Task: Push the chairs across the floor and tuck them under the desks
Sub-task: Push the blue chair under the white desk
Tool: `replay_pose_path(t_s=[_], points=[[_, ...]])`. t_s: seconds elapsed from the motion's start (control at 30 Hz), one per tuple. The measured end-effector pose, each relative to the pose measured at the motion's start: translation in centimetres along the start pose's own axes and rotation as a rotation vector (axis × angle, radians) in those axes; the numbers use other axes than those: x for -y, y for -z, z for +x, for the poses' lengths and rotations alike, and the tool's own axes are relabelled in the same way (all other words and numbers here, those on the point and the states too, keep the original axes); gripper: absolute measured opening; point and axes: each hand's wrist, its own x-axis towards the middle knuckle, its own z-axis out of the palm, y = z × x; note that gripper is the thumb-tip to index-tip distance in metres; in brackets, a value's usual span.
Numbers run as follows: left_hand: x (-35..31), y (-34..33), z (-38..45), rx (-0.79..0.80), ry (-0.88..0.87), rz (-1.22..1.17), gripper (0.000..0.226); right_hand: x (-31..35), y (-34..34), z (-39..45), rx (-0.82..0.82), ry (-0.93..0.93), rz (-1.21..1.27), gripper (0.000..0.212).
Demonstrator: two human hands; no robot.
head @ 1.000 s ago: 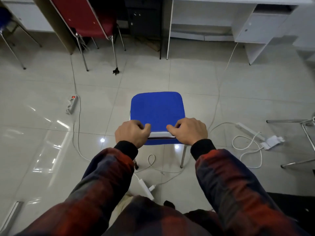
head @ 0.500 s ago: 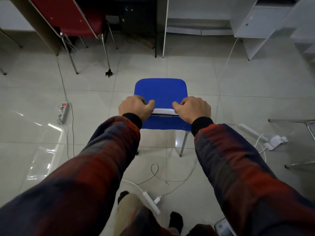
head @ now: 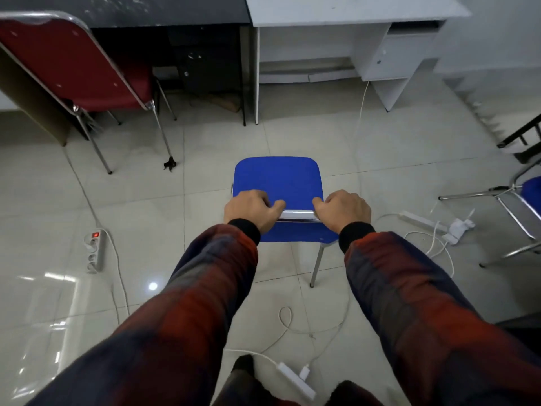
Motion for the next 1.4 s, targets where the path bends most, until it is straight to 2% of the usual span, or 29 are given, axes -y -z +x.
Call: replay_pose_path(t_s=[0.2, 0.4, 0.7, 1.0, 1.2, 1.4], points=[[5.6, 2.7, 1.4, 0.061, -0.086, 0.011, 0.033, 4.7, -2.6, -3.8, -0.040, -0.077, 0.072, 0.050], [9.0, 4.0, 2.3, 0.106, -0.085, 0.016, 0.032, 7.5, -3.9, -6.1, -0.037, -0.087, 0.078, 0.048], [6.1, 3.6, 4.2, 0.121, -0.033, 0.062, 0.032, 7.0, -2.1, -2.4, 0.011, -0.060, 0.046, 0.054], [1.3, 0.8, 7.6, 0.077, -0.087, 0.018, 0.036, 2.7, 0.2, 4.0, -0.008, -0.066, 0.017, 0.041], [1.6, 2.7, 14.4, 0.098, -0.157, 0.004, 0.035, 6.1, 0.0, 9.0, -0.059, -0.117, 0.066, 0.047], [3.2, 4.8, 21.6, 0.199, -0.193, -0.018, 0.034, 10.5, 0.0, 13.5, -0.084, -0.176, 0.114, 0.046]])
